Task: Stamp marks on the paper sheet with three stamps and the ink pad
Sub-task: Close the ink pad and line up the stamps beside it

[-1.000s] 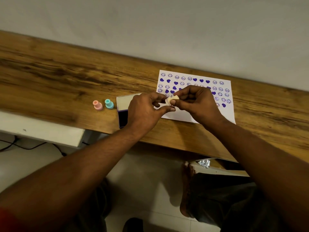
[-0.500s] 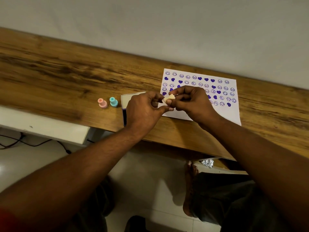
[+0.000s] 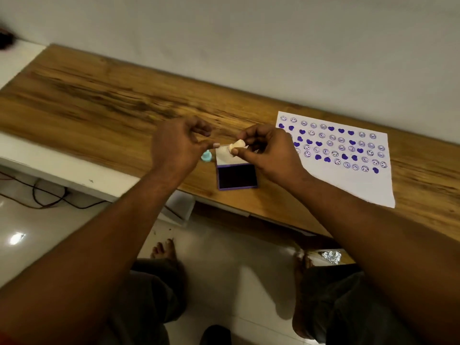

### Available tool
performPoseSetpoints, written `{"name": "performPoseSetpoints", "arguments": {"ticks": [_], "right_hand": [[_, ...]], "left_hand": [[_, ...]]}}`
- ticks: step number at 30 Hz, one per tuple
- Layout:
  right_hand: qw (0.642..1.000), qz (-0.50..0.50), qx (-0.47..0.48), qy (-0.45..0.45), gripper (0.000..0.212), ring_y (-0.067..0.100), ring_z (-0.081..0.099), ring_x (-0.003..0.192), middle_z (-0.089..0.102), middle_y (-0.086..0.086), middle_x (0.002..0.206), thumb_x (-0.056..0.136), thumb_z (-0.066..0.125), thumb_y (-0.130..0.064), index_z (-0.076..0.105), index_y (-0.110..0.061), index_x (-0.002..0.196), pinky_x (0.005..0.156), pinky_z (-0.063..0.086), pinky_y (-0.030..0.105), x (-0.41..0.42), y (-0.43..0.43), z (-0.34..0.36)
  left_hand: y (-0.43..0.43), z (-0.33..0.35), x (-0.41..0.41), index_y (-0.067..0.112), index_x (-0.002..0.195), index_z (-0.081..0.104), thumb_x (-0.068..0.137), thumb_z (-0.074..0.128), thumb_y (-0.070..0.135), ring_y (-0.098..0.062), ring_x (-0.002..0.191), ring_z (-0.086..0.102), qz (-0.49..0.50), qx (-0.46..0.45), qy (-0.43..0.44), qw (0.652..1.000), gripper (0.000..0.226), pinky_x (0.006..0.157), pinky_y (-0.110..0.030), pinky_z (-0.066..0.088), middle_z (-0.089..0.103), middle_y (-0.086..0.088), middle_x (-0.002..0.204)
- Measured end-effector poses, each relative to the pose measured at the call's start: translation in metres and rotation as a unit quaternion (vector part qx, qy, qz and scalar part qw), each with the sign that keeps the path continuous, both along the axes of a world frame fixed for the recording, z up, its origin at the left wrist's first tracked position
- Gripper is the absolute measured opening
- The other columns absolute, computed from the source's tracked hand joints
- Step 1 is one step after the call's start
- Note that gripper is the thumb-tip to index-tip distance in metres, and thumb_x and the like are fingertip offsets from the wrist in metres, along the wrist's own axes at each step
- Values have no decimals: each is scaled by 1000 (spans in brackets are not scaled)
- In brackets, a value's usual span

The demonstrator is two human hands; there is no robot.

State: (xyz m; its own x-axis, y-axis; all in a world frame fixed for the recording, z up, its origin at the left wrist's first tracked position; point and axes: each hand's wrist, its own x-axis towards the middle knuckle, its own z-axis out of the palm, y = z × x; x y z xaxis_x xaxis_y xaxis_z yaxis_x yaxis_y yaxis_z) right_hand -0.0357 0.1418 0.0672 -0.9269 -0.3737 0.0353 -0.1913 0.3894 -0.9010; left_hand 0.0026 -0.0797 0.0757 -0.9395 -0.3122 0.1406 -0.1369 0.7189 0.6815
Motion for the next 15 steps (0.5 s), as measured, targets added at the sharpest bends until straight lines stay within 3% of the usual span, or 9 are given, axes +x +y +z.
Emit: {"name": "performPoseSetpoints", "arguments": {"ticks": [6, 8, 11, 15], "right_hand": [[968, 138, 153, 140, 28, 1, 65, 81, 73, -17, 99, 91, 78, -40, 71, -33, 117, 66, 52, 20, 30, -43, -10], [955, 143, 194, 171, 28, 0, 60, 78, 73, -14, 100, 93, 74, -43, 71, -32, 119, 64, 45, 18, 34, -55, -14], [942, 144, 223, 205, 29, 9, 66, 89, 75, -6, 105, 96, 69, -43, 69, -31, 122, 70, 51, 25, 35, -67, -18], [926, 150, 253, 238, 30, 19, 71, 95, 76, 1, 108, 98, 67, -40, 66, -29, 126, 71, 46, 27, 33, -73, -26]], "left_hand": [[-46, -7, 10, 31, 94, 79, 82, 87, 38, 7, 64, 59, 89, -8, 20, 996, 16, 62, -23, 48, 77, 16, 91], [-49, -7, 11, 30, 94, 79, 83, 87, 38, 6, 63, 58, 90, -4, 20, 996, 15, 63, -25, 50, 77, 15, 91], [-49, -6, 12, 32, 94, 78, 84, 86, 39, 7, 61, 56, 91, -14, 20, 996, 15, 58, -22, 44, 75, 17, 90], [-50, -7, 13, 30, 97, 78, 85, 86, 39, 4, 64, 58, 88, -12, 19, 996, 17, 61, -22, 45, 76, 16, 93]]}}
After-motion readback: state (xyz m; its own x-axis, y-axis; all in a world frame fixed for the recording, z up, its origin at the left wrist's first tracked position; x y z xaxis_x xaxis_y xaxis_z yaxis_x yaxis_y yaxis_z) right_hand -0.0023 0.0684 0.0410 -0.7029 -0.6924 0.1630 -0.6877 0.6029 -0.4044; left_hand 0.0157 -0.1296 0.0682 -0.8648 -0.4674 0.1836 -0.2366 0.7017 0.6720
